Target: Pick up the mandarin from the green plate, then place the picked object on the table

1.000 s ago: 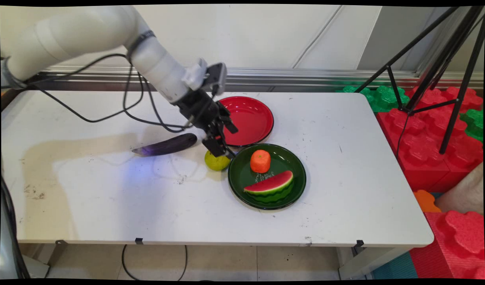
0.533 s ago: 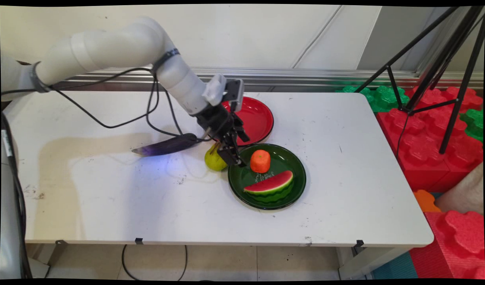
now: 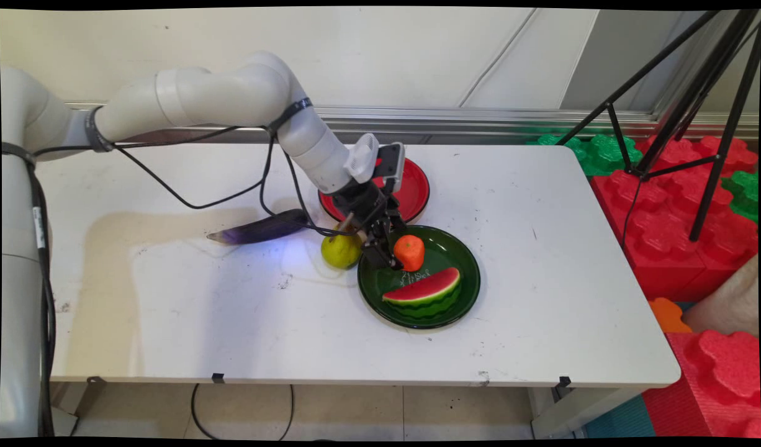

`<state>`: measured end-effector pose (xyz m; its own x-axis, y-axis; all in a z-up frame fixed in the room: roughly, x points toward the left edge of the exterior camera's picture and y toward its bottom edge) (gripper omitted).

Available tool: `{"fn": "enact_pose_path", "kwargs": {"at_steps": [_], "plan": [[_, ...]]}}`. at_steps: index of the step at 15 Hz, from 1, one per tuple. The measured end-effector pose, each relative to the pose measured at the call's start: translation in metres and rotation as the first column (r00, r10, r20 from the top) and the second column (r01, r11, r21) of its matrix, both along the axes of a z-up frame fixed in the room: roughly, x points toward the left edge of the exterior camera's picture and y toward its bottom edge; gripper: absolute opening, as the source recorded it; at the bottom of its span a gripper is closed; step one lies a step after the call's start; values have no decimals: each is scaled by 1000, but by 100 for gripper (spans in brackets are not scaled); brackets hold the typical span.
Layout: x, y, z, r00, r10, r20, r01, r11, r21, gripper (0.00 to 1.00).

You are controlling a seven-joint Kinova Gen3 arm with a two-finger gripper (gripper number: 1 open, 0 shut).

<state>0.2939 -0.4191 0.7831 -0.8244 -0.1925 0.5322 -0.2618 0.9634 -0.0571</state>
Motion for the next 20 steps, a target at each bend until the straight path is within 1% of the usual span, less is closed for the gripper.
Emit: {"fn": "enact_pose_path", "kwargs": {"at_steps": [5, 6, 15, 20], "plan": [[-8, -5, -9, 1000, -10, 1, 10, 1000, -2, 100], [-10, -5, -11, 1000, -12, 1, 12, 1000, -2, 0], [-15, -6, -17, 1000, -13, 3, 13, 1000, -1, 0], [-13, -4, -7, 1000, 5, -12, -5, 1000, -8, 0]]}}
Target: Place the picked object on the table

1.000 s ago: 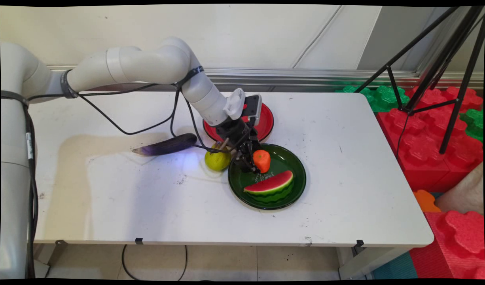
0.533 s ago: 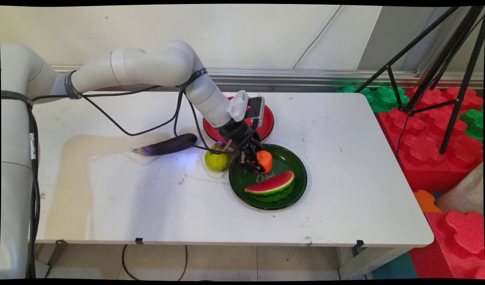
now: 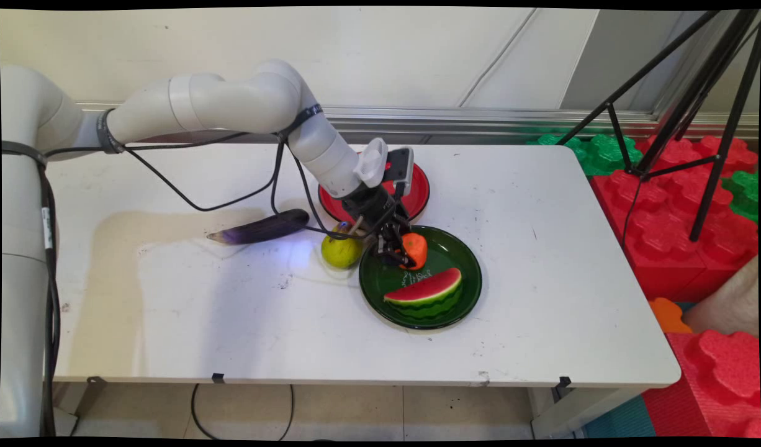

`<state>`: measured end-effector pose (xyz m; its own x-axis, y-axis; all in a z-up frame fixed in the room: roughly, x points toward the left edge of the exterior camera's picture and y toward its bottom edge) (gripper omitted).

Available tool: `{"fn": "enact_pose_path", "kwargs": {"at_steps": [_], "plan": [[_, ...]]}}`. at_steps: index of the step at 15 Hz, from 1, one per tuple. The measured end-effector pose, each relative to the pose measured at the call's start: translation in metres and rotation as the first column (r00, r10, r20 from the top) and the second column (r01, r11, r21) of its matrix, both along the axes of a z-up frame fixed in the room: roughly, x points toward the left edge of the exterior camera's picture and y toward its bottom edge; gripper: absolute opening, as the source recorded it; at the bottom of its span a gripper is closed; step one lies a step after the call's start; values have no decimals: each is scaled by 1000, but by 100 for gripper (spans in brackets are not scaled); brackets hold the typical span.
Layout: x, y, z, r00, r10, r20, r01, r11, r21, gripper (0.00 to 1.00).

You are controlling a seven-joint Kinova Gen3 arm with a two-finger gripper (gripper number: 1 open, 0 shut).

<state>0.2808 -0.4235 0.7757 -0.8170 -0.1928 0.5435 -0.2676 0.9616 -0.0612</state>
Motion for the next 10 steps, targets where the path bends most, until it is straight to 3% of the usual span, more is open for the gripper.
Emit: {"fn": "enact_pose_path", "kwargs": {"at_steps": [10], "plan": [[28, 21, 49, 998, 44, -43, -44, 999, -12, 0]]}}
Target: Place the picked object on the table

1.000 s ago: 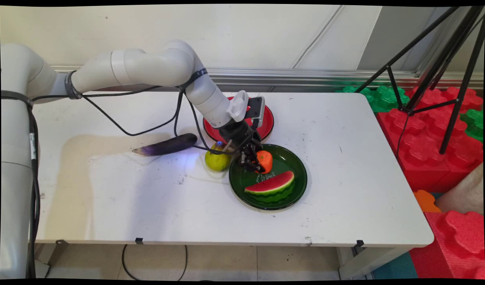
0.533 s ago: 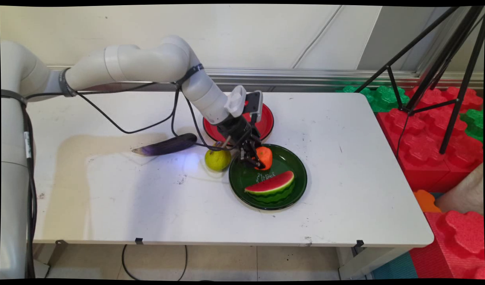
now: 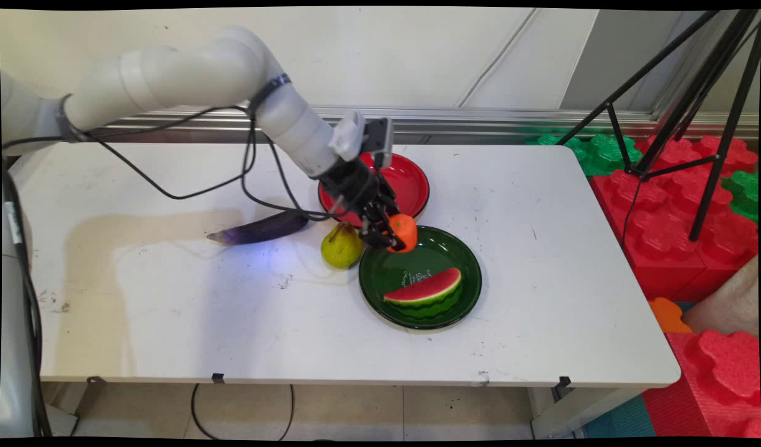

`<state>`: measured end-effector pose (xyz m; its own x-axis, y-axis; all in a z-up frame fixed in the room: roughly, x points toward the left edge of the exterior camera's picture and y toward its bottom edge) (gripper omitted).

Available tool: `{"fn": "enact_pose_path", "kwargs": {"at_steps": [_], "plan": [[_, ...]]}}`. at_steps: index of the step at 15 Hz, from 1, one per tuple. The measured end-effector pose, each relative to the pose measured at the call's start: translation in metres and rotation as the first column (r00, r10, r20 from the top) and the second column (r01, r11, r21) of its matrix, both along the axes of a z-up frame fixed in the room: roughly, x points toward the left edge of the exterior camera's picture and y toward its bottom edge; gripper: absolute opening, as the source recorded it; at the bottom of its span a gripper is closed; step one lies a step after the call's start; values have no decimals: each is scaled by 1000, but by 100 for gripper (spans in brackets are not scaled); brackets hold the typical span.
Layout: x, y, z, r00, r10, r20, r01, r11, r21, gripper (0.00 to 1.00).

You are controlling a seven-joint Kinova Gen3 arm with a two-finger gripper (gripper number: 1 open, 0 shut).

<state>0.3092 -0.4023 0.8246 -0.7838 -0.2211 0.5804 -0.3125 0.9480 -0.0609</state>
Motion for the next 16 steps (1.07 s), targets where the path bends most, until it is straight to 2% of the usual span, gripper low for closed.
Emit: {"fn": "enact_pose_path", "kwargs": {"at_steps": [4, 8, 13, 16], "plan": [[20, 18, 28, 1000, 21, -15, -20, 1000, 14, 0], [43, 38, 51, 999, 38, -4, -38, 999, 37, 0], [80, 73, 72, 998, 40, 44, -44, 995, 92, 0], [96, 88, 74, 997, 35, 73, -43, 992, 116, 0]]}}
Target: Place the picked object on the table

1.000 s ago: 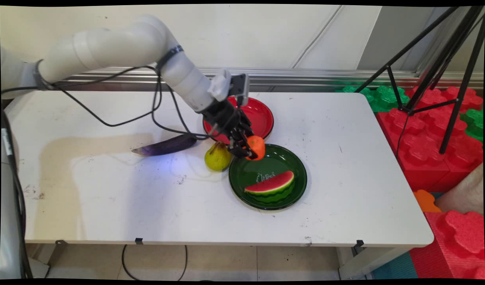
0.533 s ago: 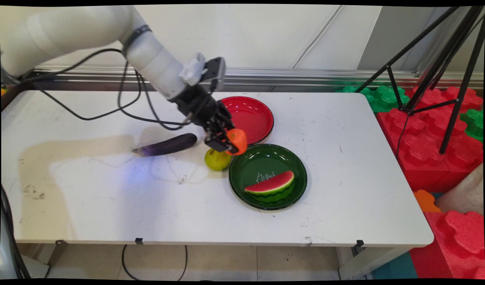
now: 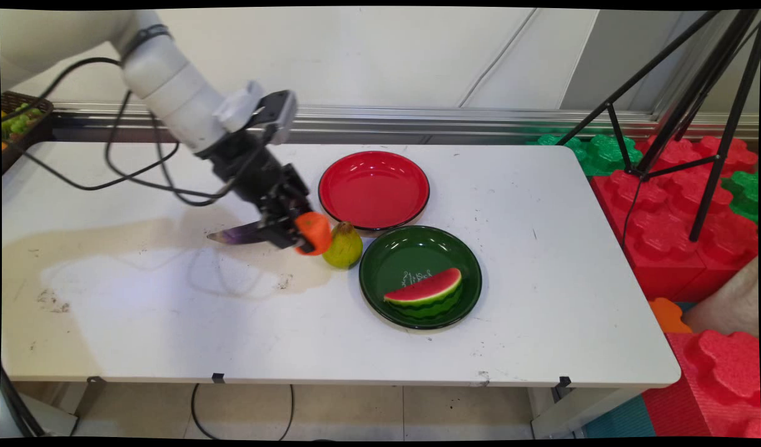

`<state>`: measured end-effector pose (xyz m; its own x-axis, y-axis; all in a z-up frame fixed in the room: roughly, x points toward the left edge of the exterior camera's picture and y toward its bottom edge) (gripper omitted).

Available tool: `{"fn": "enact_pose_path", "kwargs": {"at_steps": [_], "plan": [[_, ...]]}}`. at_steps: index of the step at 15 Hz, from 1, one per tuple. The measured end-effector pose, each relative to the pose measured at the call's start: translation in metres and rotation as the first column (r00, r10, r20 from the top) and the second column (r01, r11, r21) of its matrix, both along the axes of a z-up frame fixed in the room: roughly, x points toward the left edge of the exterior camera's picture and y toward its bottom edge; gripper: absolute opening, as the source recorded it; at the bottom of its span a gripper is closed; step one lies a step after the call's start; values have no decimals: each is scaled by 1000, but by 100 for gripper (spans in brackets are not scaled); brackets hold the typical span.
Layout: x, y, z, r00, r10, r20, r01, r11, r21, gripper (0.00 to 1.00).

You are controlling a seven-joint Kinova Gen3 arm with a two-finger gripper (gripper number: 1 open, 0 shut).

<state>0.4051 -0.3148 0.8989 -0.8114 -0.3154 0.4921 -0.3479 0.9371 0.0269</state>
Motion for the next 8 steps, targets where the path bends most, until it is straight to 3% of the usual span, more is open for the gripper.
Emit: {"fn": "enact_pose_path", "kwargs": {"at_steps": [8], "plan": [[39, 25, -25, 997, 50, 55, -53, 997, 63, 0]]}}
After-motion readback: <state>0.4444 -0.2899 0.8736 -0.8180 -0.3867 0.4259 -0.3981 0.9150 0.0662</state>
